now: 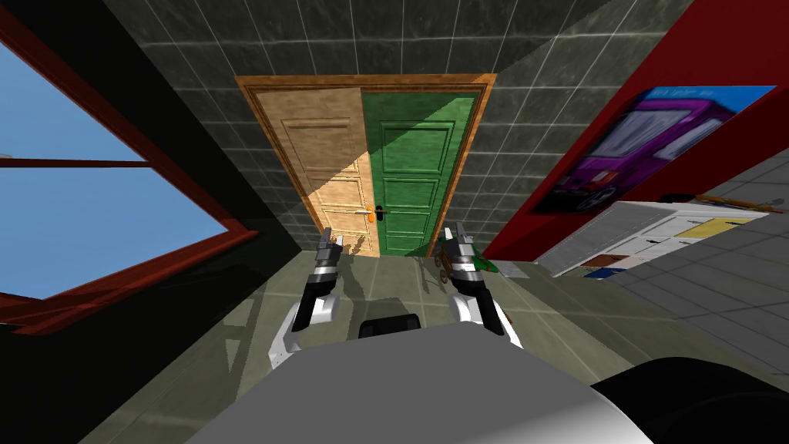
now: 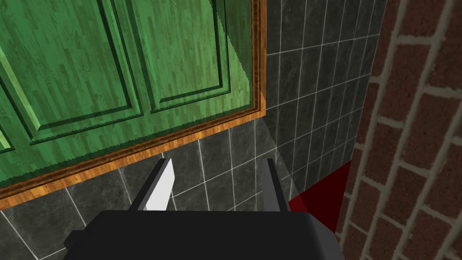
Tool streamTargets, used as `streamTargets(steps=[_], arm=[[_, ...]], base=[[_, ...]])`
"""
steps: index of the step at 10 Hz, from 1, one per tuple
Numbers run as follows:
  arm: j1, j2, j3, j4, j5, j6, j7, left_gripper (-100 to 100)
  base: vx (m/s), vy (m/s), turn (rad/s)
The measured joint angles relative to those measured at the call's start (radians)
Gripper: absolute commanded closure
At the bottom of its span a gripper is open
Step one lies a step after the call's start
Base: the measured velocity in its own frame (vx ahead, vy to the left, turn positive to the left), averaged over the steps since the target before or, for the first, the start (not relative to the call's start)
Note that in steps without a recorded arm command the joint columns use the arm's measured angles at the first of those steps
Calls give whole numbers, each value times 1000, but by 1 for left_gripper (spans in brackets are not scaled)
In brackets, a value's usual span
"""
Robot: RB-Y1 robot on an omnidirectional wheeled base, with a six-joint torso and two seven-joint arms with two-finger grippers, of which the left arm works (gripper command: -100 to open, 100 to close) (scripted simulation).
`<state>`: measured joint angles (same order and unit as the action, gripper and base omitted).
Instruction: Pull the door open
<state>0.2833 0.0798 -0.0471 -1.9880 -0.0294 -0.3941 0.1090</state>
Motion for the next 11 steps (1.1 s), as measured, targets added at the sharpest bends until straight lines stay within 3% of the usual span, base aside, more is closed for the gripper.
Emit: streamTargets(steps=[5, 11], arm=[[-83, 45, 4, 151, 32, -9, 16, -100], [-155, 74, -3, 293, 57, -20, 22, -100]], base=[[96, 12, -51], [67, 9, -35]])
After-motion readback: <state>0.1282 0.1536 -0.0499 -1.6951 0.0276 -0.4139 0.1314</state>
